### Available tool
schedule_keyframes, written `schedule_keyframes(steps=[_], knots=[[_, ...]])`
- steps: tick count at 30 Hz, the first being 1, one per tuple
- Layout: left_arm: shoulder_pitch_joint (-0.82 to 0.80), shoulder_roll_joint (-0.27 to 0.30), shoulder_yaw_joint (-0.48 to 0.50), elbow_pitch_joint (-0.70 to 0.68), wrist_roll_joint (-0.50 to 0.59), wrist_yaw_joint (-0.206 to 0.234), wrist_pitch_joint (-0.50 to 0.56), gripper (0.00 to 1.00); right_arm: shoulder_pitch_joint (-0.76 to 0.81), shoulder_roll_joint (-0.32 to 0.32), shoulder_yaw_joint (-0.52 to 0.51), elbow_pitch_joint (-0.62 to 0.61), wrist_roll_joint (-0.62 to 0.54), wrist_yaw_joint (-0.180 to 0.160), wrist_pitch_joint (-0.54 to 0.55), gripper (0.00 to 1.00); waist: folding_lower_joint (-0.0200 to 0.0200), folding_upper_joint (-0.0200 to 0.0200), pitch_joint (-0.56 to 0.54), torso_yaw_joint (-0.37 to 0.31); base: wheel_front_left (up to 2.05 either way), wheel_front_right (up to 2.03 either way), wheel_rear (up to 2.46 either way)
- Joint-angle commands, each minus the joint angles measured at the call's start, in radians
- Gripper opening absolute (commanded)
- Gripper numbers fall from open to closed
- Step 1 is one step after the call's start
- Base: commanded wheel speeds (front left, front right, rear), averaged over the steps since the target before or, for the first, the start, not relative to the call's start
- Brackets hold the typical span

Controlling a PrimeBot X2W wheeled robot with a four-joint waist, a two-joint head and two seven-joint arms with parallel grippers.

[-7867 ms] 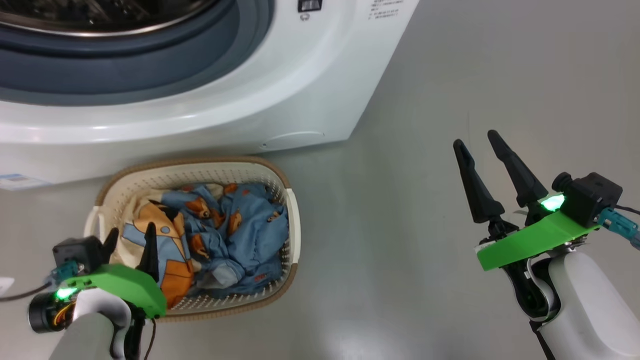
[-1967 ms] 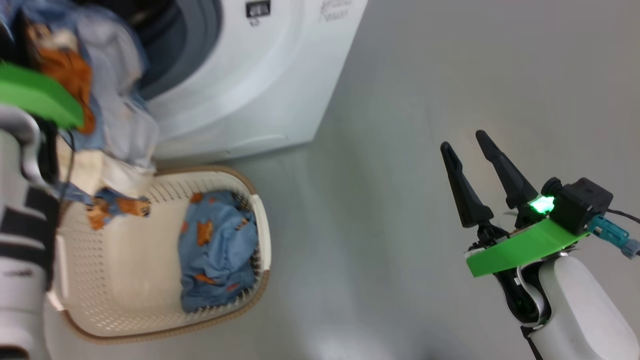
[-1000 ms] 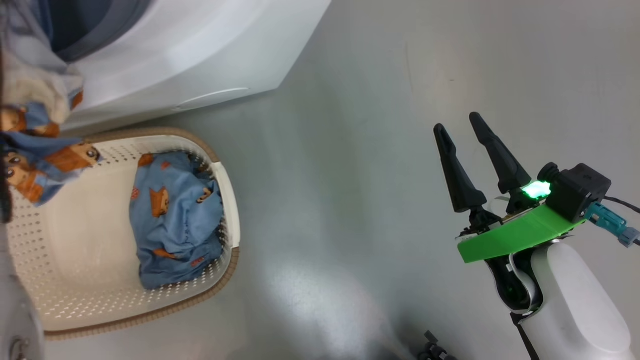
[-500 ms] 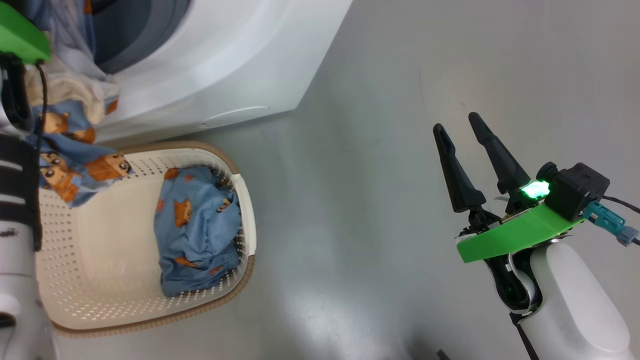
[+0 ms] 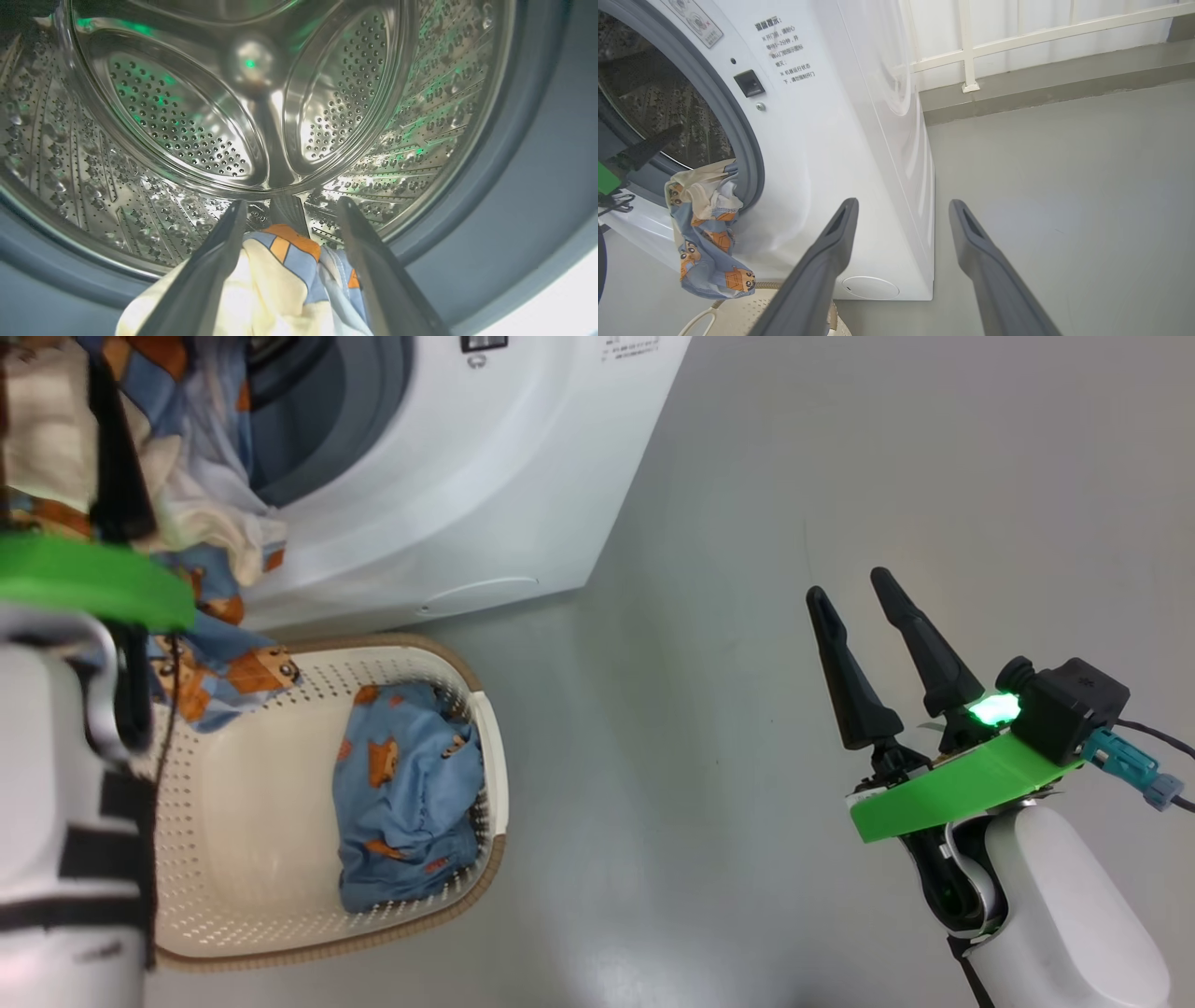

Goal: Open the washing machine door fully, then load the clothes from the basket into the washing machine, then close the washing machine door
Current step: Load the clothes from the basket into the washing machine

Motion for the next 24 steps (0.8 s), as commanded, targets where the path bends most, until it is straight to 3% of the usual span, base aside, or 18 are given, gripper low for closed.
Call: schedule_keyframes(steps=[1, 14, 24], knots=[[0.029, 0.035, 0.026, -0.042, -0.004, 0.001, -0.005, 1.0, 0.026, 0.001, 0.012, -0.022, 0.007, 0.002, -0.005, 1.0, 0.0001, 0.0, -0.019, 0.012, 0.0, 0.0, 0.0], [0.396, 0.004, 0.052, -0.332, -0.028, 0.032, -0.005, 1.0, 0.04, -0.012, -0.009, -0.027, 0.0, 0.002, -0.005, 1.0, 0.0001, 0.0, -0.07, 0.042, 0.0, 0.0, 0.0], [0.565, -0.032, 0.051, -0.442, -0.045, 0.047, -0.004, 1.0, 0.065, -0.024, -0.03, -0.032, -0.007, 0.002, -0.005, 1.0, 0.0001, 0.0, -0.085, 0.06, 0.0, 0.0, 0.0]])
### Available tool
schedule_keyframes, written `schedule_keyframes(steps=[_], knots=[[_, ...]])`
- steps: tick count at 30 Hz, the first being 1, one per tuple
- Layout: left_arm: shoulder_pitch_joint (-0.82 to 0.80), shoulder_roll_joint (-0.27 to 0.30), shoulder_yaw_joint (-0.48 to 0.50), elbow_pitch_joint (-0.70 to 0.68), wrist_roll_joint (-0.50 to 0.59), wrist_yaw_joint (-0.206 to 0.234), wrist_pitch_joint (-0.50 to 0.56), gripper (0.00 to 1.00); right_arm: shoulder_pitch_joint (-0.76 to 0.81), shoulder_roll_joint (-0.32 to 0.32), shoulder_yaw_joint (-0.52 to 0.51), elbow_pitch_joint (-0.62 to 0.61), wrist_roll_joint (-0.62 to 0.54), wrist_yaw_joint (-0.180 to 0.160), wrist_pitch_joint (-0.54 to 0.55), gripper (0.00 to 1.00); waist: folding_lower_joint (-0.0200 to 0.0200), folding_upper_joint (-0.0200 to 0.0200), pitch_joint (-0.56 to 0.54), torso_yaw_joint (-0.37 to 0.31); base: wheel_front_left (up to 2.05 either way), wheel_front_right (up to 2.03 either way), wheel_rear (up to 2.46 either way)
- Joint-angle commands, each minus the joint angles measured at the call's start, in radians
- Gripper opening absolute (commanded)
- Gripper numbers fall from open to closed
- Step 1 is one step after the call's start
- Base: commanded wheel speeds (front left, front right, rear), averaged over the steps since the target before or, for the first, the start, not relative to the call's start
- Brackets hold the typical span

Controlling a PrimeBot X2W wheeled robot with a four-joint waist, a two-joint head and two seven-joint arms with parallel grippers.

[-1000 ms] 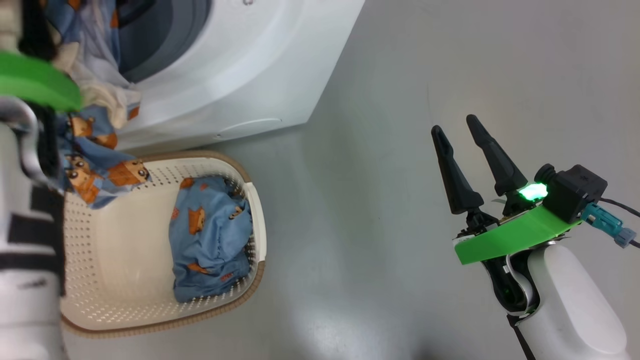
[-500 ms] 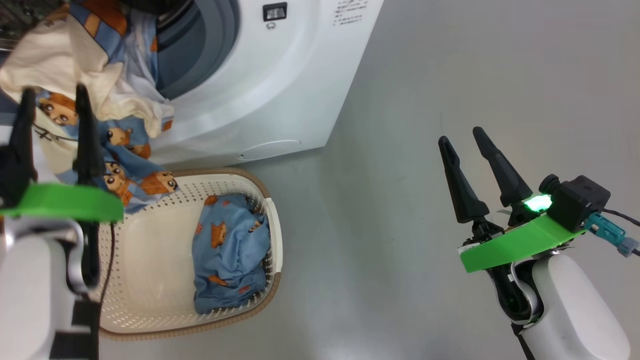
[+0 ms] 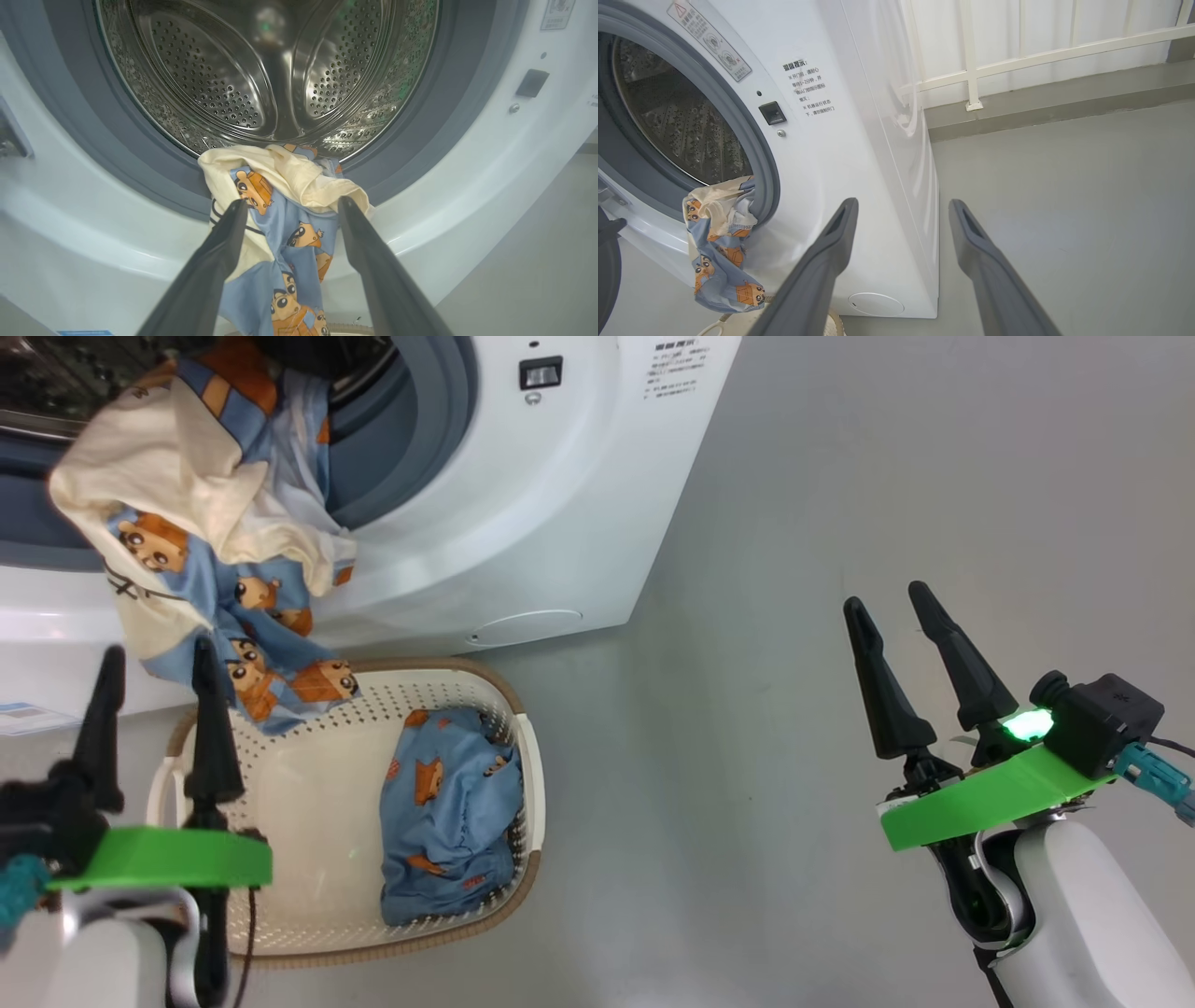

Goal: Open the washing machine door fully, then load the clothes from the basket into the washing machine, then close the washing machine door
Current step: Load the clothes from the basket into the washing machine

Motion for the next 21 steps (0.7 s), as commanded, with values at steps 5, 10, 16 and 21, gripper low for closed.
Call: schedule_keyframes(steps=[5, 10, 16, 21], knots=[[0.077, -0.018, 0.027, -0.055, -0.01, 0.009, -0.005, 1.0, 0.035, -0.011, 0.013, -0.026, -0.009, 0.002, -0.005, 1.0, 0.0, 0.0, -0.017, 0.009, 0.0, 0.0, 0.0], [0.11, -0.042, 0.027, -0.065, -0.01, 0.012, -0.005, 1.0, 0.042, -0.018, 0.015, -0.027, -0.012, 0.002, -0.005, 1.0, 0.0, 0.0, -0.027, 0.011, 0.0, 0.0, 0.0], [0.121, -0.051, 0.029, -0.064, -0.006, 0.009, -0.005, 1.0, 0.049, -0.023, 0.017, -0.029, -0.013, 0.002, -0.005, 1.0, 0.0, 0.0, -0.035, 0.013, 0.0, 0.0, 0.0], [0.123, -0.054, 0.034, -0.059, 0.005, 0.003, -0.005, 1.0, 0.053, -0.024, 0.02, -0.031, -0.013, 0.002, -0.005, 1.0, 0.0, 0.0, -0.038, 0.012, 0.0, 0.0, 0.0]])
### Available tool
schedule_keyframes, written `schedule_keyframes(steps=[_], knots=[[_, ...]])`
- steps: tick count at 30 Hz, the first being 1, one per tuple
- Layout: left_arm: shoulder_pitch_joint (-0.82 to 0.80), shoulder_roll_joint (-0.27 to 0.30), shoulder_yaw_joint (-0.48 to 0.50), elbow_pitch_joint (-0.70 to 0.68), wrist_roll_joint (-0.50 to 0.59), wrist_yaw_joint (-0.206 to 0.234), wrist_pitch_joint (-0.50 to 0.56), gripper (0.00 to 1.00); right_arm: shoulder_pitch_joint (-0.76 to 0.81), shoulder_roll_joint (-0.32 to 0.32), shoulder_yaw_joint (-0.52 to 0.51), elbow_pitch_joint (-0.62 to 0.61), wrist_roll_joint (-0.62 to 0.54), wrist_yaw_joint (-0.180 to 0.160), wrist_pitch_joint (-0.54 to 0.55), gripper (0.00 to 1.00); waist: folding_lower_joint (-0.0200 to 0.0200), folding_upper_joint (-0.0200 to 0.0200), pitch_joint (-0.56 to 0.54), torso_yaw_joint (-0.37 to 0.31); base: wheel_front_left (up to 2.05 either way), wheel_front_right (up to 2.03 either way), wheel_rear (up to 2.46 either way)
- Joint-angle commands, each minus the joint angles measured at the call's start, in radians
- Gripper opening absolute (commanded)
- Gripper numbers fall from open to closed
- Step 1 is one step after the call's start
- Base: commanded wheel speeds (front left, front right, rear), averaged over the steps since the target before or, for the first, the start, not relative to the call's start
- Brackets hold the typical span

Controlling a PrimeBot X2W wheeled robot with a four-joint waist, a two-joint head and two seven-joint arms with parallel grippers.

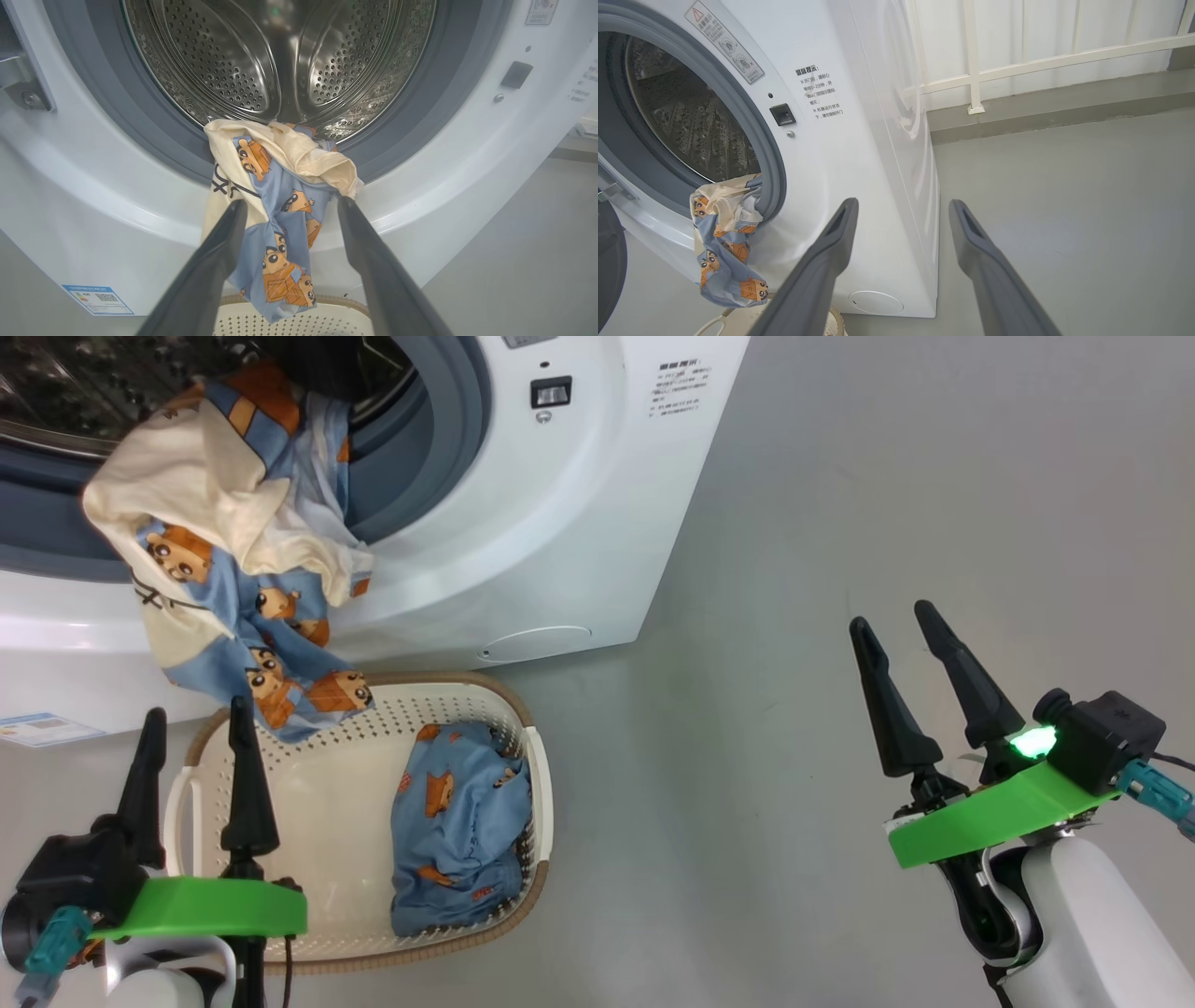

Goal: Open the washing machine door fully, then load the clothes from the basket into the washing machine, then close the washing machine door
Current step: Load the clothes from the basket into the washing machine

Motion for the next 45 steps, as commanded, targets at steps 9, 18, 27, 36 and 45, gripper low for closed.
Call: schedule_keyframes(steps=[9, 18, 27, 36, 45], knots=[[-0.012, 0.01, 0.032, 0.024, 0.014, -0.008, -0.005, 1.0, 0.022, -0.007, 0.015, -0.029, -0.007, 0.002, -0.005, 1.0, 0.0, 0.0, 0.01, 0.001, 0.0, 0.0, 0.0], [-0.124, 0.046, 0.016, 0.224, 0.003, -0.023, 0.022, 1.0, 0.009, -0.004, 0.015, -0.033, -0.007, 0.002, -0.005, 1.0, 0.0, 0.0, 0.027, -0.002, 0.0, 0.0, 0.0], [-0.32, 0.093, -0.018, 0.495, -0.021, -0.05, 0.02, 1.0, -0.001, -0.001, 0.019, -0.039, -0.007, 0.002, -0.005, 1.0, 0.0, 0.0, 0.048, -0.018, 0.0, 0.0, 0.0], [-0.507, 0.135, -0.082, 0.755, -0.044, -0.062, 0.029, 1.0, -0.014, 0.007, 0.024, -0.043, -0.007, 0.002, -0.005, 1.0, 0.0, 0.0, 0.078, -0.045, 0.0, 0.0, 0.0], [-0.632, 0.157, -0.122, 0.931, -0.047, -0.064, 0.018, 1.0, -0.023, 0.009, 0.021, -0.041, -0.004, 0.002, -0.005, 1.0, 0.0, 0.0, 0.101, -0.065, 0.0, 0.0, 0.0]])
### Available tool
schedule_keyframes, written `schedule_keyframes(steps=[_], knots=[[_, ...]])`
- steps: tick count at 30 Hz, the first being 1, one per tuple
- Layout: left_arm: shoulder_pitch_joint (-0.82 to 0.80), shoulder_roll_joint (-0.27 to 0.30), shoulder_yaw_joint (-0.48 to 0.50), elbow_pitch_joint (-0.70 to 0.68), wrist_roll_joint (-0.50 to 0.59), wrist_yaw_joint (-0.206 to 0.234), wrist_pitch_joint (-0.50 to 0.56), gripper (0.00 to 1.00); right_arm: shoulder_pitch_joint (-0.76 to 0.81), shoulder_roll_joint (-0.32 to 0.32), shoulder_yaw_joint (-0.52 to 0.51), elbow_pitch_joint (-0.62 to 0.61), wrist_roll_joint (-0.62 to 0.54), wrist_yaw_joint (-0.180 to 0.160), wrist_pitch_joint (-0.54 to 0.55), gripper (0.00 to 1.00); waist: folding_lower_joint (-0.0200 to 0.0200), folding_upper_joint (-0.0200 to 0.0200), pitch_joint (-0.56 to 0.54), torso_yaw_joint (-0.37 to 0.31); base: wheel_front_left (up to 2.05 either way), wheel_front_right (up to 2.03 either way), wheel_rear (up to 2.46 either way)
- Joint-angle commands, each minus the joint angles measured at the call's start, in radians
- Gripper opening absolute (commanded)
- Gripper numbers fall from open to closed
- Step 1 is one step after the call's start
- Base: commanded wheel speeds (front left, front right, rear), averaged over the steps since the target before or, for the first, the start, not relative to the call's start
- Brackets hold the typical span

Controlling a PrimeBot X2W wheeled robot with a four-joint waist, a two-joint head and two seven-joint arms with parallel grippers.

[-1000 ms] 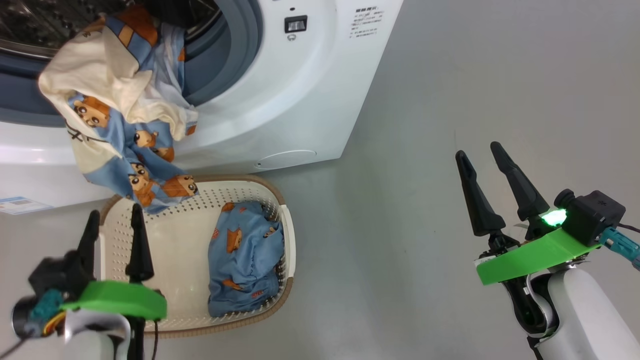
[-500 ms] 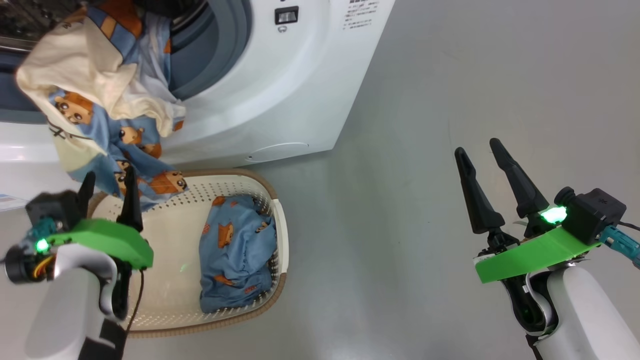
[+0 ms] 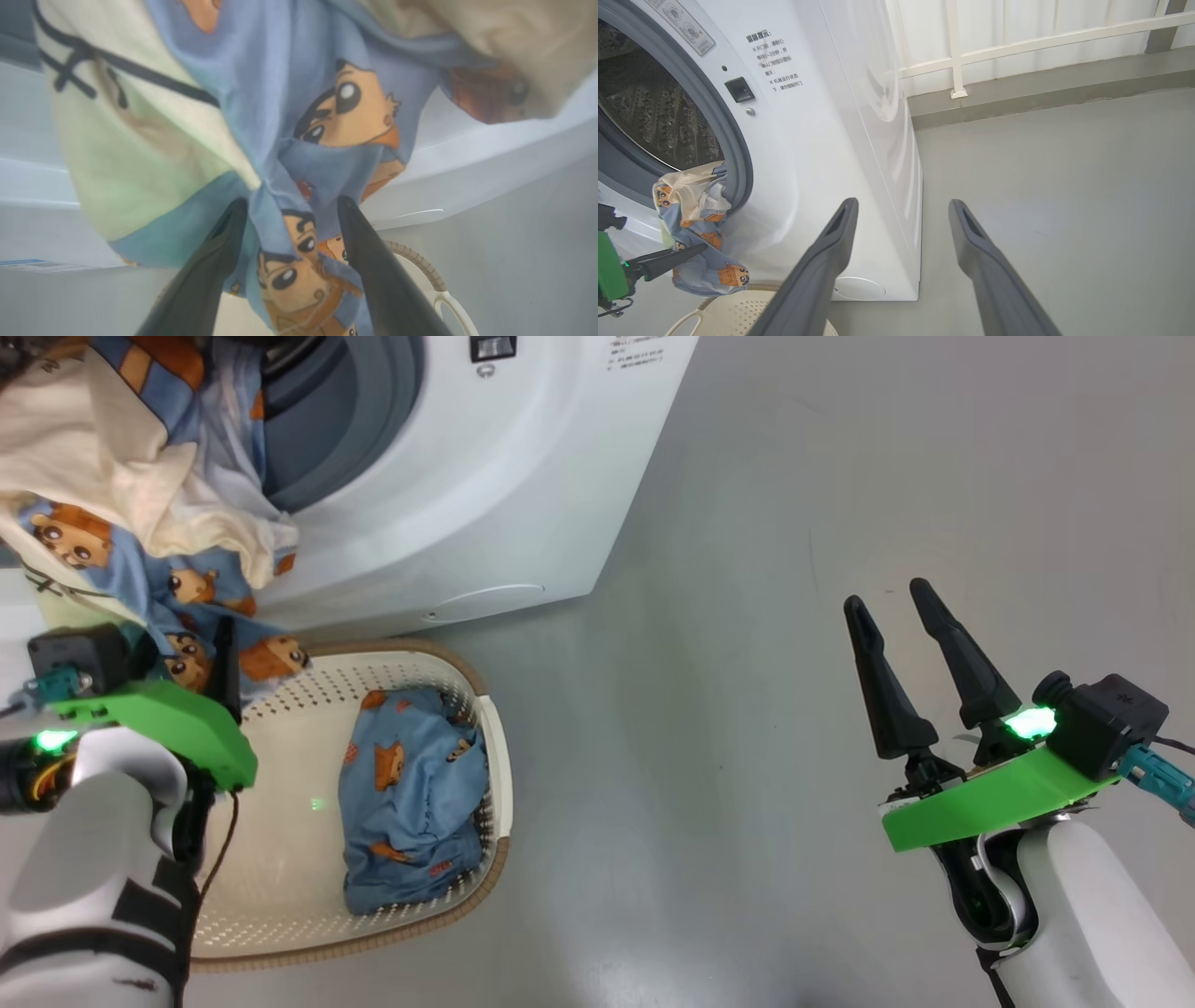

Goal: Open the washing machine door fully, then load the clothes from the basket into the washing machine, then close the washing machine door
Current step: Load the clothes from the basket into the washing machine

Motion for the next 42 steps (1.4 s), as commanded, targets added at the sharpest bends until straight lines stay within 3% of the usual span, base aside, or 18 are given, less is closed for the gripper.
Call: schedule_keyframes(steps=[1, 16, 17, 18, 19, 37, 42], knots=[[-0.021, 0.04, 0.019, -0.003, -0.012, -0.002, -0.01, 1.0, -0.004, -0.002, 0.018, -0.024, -0.004, 0.002, -0.005, 1.0, 0.0, -0.0001, 0.006, -0.004, 0.0, 0.0, 0.0], [-0.186, 0.073, 0.009, 0.165, -0.04, -0.002, -0.026, 1.0, -0.033, -0.004, 0.017, -0.032, -0.007, 0.002, -0.005, 1.0, 0.0, -0.0001, 0.061, -0.018, 0.0, 0.0, 0.0], [-0.191, 0.075, 0.007, 0.168, -0.039, -0.002, -0.027, 0.94, -0.034, -0.003, 0.016, -0.032, -0.007, 0.002, -0.005, 1.0, 0.0, -0.0001, 0.064, -0.018, 0.0, 0.0, 0.0], [-0.195, 0.074, 0.001, 0.171, -0.037, -0.002, -0.028, 0.42, -0.035, -0.003, 0.014, -0.032, -0.007, 0.002, -0.005, 1.0, 0.0, -0.0001, 0.065, -0.017, 0.0, 0.0, 0.0], [-0.197, 0.072, -0.004, 0.173, -0.036, -0.002, -0.029, 0.0, -0.035, -0.003, 0.013, -0.032, -0.007, 0.002, -0.005, 1.0, 0.0, -0.0001, 0.066, -0.016, 0.0, 0.0, 0.0], [-0.056, 0.065, -0.048, -0.017, -0.052, -0.002, -0.032, 0.0, -0.024, 0.008, 0.009, -0.022, -0.011, 0.002, -0.005, 1.0, 0.0, -0.0001, 0.037, 0.009, 0.0, 0.0, 0.0], [-0.004, 0.056, -0.04, -0.153, -0.034, -0.002, -0.032, 0.0, -0.014, 0.005, -0.001, -0.022, -0.01, 0.002, -0.005, 1.0, 0.0, -0.0001, 0.027, 0.022, 0.0, 0.0, 0.0]])
